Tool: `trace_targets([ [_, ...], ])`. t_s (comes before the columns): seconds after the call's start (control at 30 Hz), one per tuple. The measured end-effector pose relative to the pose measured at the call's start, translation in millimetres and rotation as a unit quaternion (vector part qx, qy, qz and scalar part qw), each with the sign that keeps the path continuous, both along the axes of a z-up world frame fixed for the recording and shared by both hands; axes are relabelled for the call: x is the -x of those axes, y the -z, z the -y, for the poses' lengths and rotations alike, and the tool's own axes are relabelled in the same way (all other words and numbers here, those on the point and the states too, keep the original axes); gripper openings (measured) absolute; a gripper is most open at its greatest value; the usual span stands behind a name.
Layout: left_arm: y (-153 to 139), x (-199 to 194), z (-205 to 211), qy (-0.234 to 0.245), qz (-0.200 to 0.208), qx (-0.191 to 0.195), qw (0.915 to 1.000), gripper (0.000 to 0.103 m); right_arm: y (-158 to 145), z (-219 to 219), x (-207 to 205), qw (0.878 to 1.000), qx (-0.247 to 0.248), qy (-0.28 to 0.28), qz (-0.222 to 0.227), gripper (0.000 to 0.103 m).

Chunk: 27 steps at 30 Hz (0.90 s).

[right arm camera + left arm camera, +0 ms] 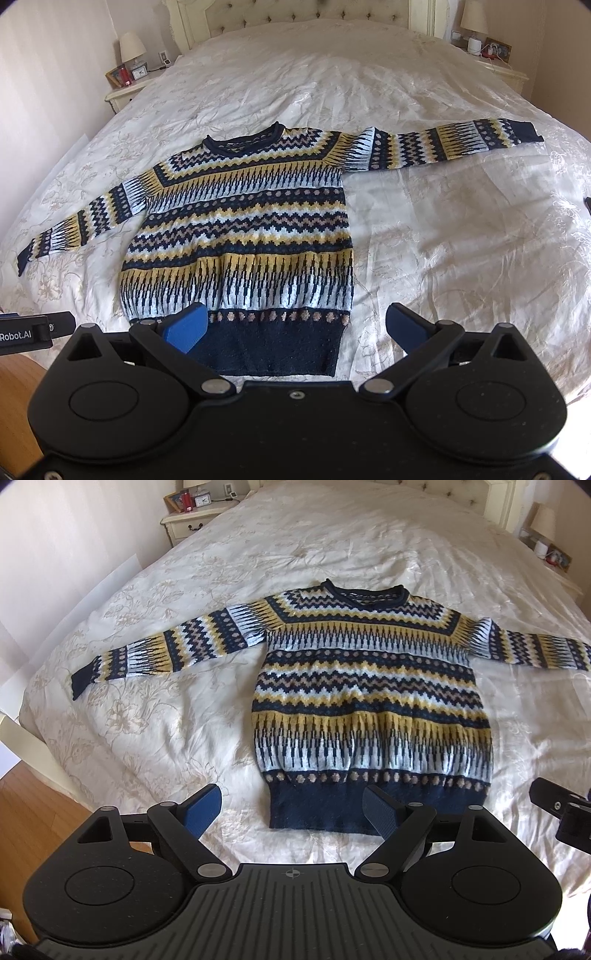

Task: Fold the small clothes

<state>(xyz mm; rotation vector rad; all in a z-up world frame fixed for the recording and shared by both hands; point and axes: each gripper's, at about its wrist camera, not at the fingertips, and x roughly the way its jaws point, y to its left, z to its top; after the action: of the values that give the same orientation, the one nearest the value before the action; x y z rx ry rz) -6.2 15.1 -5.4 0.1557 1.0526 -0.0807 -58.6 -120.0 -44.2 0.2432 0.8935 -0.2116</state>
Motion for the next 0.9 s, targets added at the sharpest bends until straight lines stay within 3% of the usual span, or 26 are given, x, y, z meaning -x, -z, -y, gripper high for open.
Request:
trace_targets([
  [0.9, 7.5, -24.3, -16.9, 0.0, -0.012, 0.007, 0.9999, 0.084, 3.3, -14.3, -18.4, 1.0, -0.01, 0.008, -0.011, 0.102],
])
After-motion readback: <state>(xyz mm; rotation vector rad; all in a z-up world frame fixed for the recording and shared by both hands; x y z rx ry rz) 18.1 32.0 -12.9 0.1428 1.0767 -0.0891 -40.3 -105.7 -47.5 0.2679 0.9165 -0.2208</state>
